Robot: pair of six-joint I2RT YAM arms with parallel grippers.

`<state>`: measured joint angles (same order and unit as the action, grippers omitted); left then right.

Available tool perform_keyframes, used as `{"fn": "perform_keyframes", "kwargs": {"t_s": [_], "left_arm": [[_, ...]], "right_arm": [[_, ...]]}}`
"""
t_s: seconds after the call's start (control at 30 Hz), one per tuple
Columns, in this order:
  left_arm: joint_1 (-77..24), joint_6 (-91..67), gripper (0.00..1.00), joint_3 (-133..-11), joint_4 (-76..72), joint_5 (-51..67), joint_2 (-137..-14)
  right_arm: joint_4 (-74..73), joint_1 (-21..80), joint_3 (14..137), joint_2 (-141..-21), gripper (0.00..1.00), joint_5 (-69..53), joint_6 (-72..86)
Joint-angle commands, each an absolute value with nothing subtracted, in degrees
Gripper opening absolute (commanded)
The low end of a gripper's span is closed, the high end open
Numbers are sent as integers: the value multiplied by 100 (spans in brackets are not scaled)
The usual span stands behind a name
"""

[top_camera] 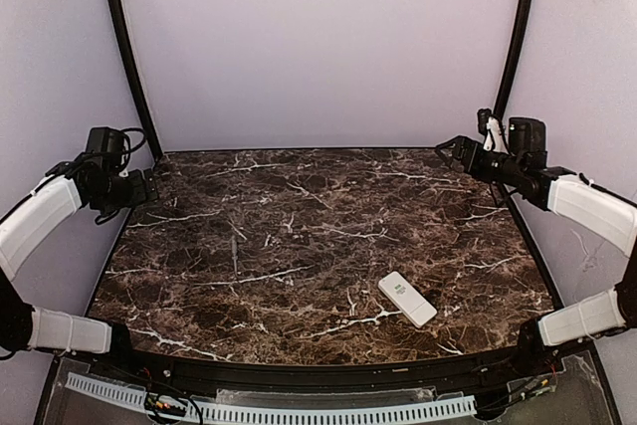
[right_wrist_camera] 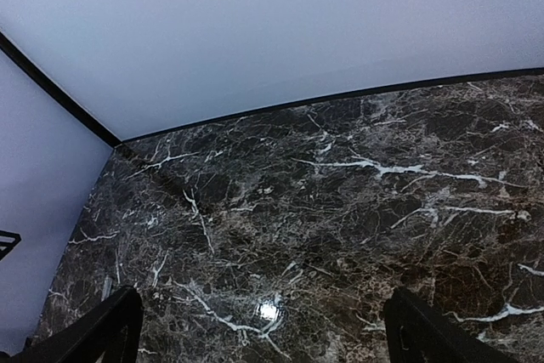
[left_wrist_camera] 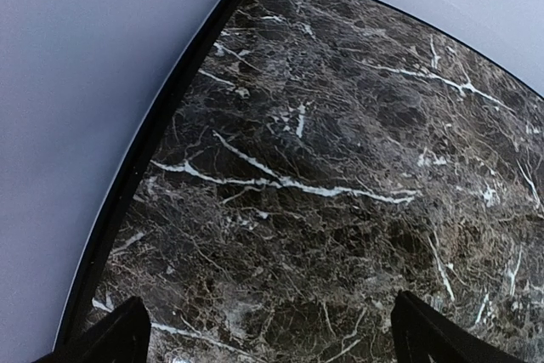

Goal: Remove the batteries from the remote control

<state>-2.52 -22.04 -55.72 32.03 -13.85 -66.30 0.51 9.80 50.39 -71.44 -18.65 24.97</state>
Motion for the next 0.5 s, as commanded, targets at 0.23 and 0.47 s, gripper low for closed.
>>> {"fn": "perform_keyframes", "kwargs": {"t_s": [0.23, 0.47], "left_arm": [[-447, -966, 100, -5376, 3852, 711, -6083], [-541, -864, 100, -5190, 3677, 805, -5942]], "right_arm": [[-1488, 1251, 5457, -7437, 99, -2295, 2522], [-2493, 1974, 5513, -7405, 99, -1106, 2572]]}}
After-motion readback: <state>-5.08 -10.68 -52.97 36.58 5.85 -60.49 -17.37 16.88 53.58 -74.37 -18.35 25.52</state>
